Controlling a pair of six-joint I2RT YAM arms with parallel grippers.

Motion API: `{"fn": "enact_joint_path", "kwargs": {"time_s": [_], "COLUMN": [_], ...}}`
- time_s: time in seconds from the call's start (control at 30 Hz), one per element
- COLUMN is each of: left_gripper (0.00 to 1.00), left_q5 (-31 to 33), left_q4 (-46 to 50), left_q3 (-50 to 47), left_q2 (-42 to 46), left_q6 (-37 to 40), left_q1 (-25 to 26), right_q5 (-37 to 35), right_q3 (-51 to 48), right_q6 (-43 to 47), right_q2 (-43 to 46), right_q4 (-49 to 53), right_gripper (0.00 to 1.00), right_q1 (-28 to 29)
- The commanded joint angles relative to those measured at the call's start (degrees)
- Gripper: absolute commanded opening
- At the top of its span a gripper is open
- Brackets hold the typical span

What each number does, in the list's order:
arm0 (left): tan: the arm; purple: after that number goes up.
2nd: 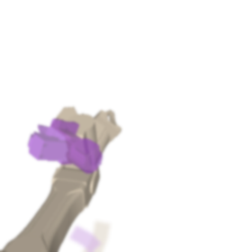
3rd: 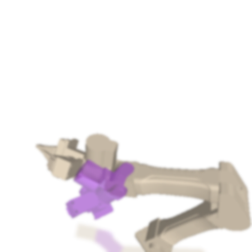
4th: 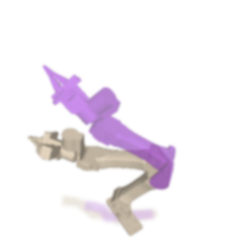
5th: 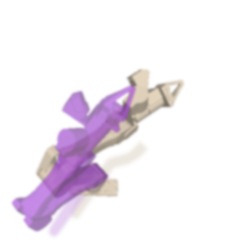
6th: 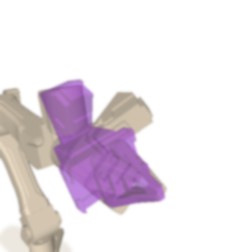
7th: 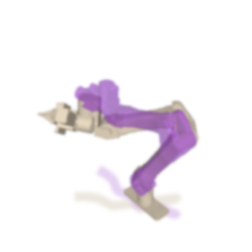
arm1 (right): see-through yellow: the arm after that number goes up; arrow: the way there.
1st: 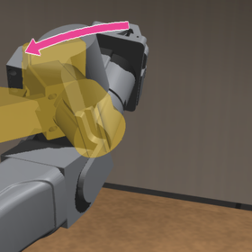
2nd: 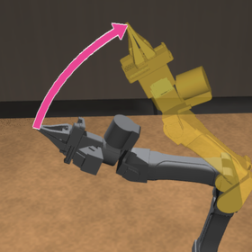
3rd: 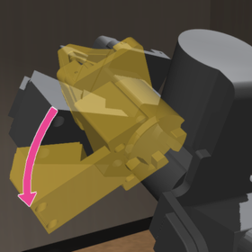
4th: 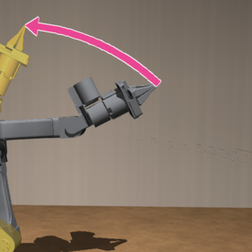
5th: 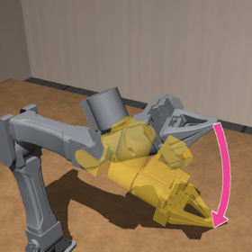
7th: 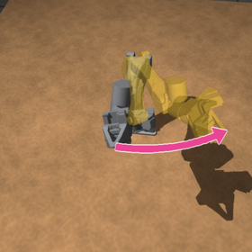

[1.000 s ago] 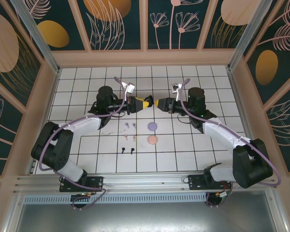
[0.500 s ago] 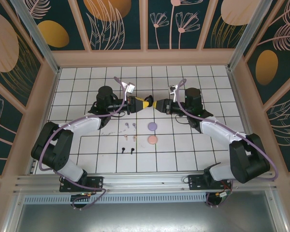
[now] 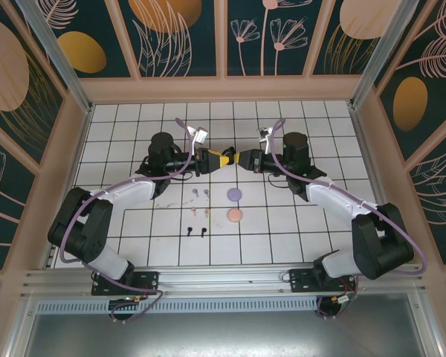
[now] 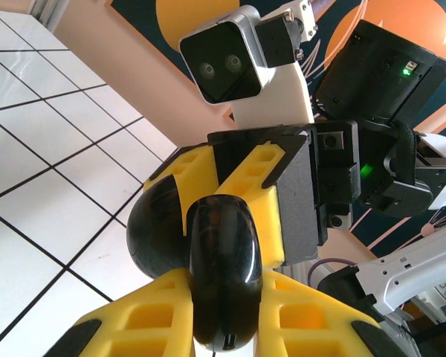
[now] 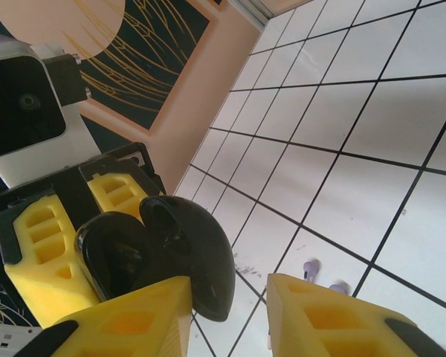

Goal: Insert the wireless bluetooth earbuds into the charging case

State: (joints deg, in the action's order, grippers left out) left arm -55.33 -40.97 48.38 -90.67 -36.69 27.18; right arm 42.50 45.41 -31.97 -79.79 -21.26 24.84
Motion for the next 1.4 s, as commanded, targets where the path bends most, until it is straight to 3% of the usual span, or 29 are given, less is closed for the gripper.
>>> {"fn": "enact_joint_path", "kwargs": {"time_s": [0.0, 0.3, 0.63, 0.8, 0.83, 0.93, 1.0, 1.17, 1.37], "left_gripper": [0.0, 0.0, 0.0, 0.0, 0.06, 0.38, 0.52, 0.68, 0.78], "left_q5": [-1.49, -1.45, -1.27, 0.43, 1.01, 5.08, 8.69, 15.92, 16.82], "left_q4": [-3.33, -3.41, -3.59, -3.78, -3.77, -1.77, 2.32, 20.33, 42.48], "left_q3": [-0.22, 0.05, -0.39, -0.61, -0.59, -0.4, 0.41, 5.72, 16.89], "left_q2": [1.38, 1.29, 0.51, -0.44, -0.68, -0.91, -0.59, 2.01, 1.64], "left_q6": [-0.41, -0.5, -0.5, -0.43, -0.46, 0.98, 3.56, 17.11, 32.39], "left_q1": [0.5, 0.59, 0.68, 0.68, 0.68, 0.68, 0.64, -0.01, -1.24], "right_q5": [0.65, 0.74, 1.62, 1.06, 0.73, -1.68, -3.74, -8.11, -14.33], "right_q3": [1.87, 1.44, 2.4, 2.71, 2.76, 3.73, 4.84, 8.37, 15.9], "right_q6": [-0.11, -0.29, -0.64, -0.84, -0.74, 1.07, 2.89, 8.65, 19.26], "right_q2": [-1.13, -1.47, -1.49, -1.16, -1.03, -0.84, -0.89, -1.48, -4.98], "right_q4": [-2.34, -2.74, -3.36, -2.87, -2.59, 0.95, 4.45, 13.74, 26.01], "right_gripper": [0.31, 0.24, 0.0, 0.0, 0.0, 0.0, 0.0, 0.0, 0.0], "right_q1": [0.38, 0.4, 0.47, 0.48, 0.49, 0.3, -0.03, -1.86, -2.35]}}
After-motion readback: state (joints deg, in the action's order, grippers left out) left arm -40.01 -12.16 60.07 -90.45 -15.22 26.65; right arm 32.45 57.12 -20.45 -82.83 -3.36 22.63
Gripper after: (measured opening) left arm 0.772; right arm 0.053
